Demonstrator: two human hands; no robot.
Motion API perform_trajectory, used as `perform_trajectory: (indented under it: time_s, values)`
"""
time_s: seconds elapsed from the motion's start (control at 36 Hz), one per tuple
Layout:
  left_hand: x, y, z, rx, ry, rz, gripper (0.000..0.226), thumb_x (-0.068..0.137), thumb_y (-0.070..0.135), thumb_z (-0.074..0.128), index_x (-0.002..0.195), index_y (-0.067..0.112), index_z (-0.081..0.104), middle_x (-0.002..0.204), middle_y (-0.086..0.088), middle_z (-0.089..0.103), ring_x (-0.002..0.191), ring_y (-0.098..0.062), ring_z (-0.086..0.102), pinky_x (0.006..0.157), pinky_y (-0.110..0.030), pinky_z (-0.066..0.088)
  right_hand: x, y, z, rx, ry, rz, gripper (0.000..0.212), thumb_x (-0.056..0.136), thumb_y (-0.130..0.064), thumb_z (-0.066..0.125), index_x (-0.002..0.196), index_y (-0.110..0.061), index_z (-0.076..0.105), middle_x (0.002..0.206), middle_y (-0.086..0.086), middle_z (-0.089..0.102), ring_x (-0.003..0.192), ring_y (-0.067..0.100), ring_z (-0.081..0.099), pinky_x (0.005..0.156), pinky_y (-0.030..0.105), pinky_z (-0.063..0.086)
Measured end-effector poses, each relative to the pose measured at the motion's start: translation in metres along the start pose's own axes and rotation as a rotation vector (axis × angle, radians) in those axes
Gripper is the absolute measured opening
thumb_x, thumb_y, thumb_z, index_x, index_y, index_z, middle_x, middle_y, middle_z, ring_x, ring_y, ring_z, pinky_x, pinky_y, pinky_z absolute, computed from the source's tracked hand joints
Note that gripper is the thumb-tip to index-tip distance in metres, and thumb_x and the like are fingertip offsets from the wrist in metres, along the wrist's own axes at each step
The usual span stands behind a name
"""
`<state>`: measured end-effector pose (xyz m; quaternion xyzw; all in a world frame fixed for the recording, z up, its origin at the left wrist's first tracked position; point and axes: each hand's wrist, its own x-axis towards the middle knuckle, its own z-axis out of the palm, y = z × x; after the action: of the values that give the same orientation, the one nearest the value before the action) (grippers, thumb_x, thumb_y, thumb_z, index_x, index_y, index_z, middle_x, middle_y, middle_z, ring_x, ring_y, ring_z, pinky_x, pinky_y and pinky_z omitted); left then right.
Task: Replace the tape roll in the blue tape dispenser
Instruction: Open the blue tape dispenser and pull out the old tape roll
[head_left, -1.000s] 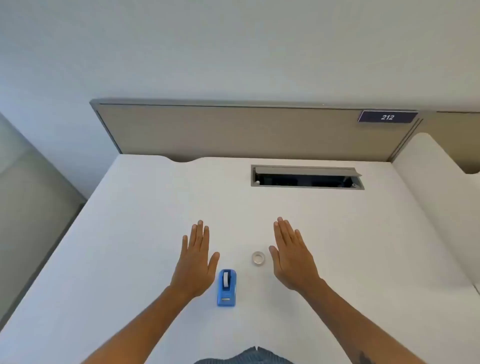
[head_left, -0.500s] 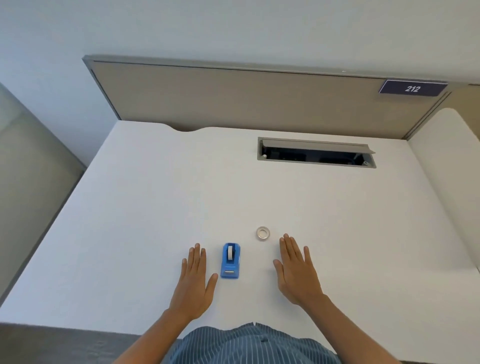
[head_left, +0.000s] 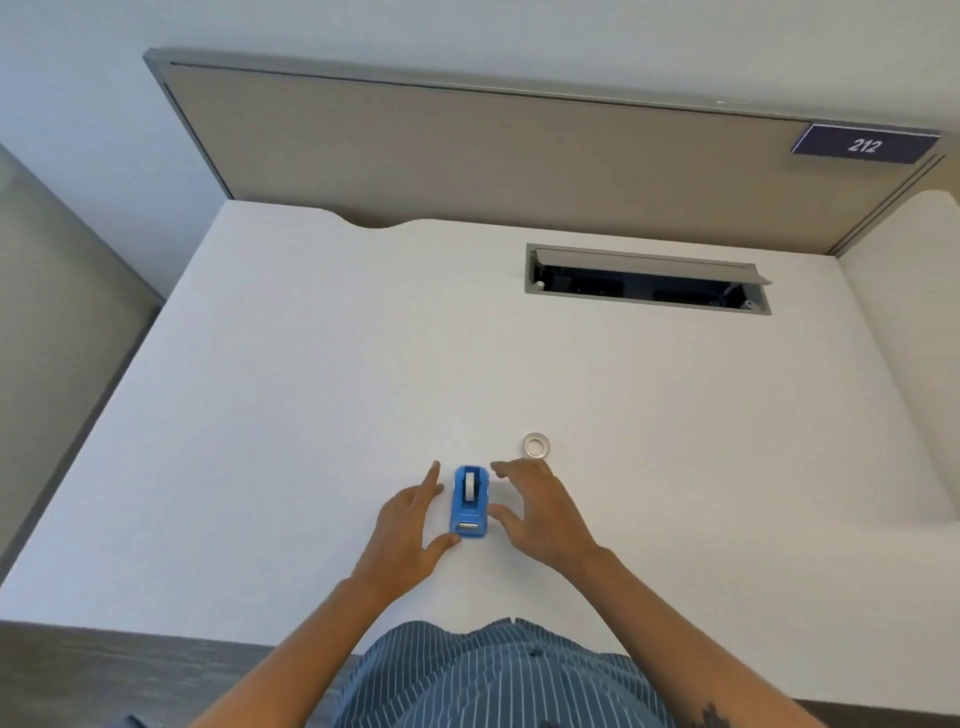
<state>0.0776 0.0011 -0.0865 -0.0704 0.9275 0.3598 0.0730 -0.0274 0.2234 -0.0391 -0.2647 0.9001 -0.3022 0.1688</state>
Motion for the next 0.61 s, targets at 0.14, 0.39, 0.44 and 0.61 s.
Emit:
perform_trajectory:
  time_s: [0.14,0.39,0.44,0.61]
  values:
    - [0.012,0.000,-0.004,0.035,0.001,0.038,0.113,0.082,0.060,0.079,0.167,0.023,0.016,0.151,0.008,0.055,0.140,-0.016,0.048,0.117,-0.033,0.027,0.014,-0.012,0.007,0.037,-0.046,0.013,0.058,0.095,-0.029,0.076,0.148,-0.018,0.056,0.144,-0.001,0.060,0.132,0.020,0.052,0.111,0.035,0.047]
    - [0.026,-0.003,-0.004,0.034,-0.014,0.063,0.110,0.077,0.067,0.078,0.165,0.023,0.027,0.160,0.004,0.045,0.150,-0.019,0.039,0.122,-0.034,0.022,0.028,-0.020,0.015,0.036,-0.083,0.004,0.057,0.092,-0.027,0.079,0.144,-0.014,0.059,0.137,0.001,0.060,0.127,0.020,0.052,0.104,0.036,0.051]
    - [0.028,-0.003,-0.004,0.028,-0.021,0.076,0.110,0.077,0.069,0.076,0.164,0.025,0.027,0.159,0.005,0.045,0.149,-0.018,0.039,0.121,-0.032,0.019,0.030,-0.021,0.016,0.024,-0.091,-0.008,0.056,0.092,-0.026,0.078,0.144,-0.014,0.060,0.137,0.001,0.060,0.127,0.021,0.052,0.103,0.036,0.051]
    - [0.029,-0.002,-0.003,0.029,-0.026,0.093,0.105,0.078,0.075,0.068,0.163,0.026,0.031,0.157,0.006,0.046,0.147,-0.015,0.038,0.119,-0.031,0.017,0.033,-0.021,0.019,-0.009,-0.096,-0.009,0.047,0.094,-0.020,0.077,0.138,-0.011,0.064,0.134,0.002,0.060,0.122,0.023,0.054,0.101,0.037,0.053]
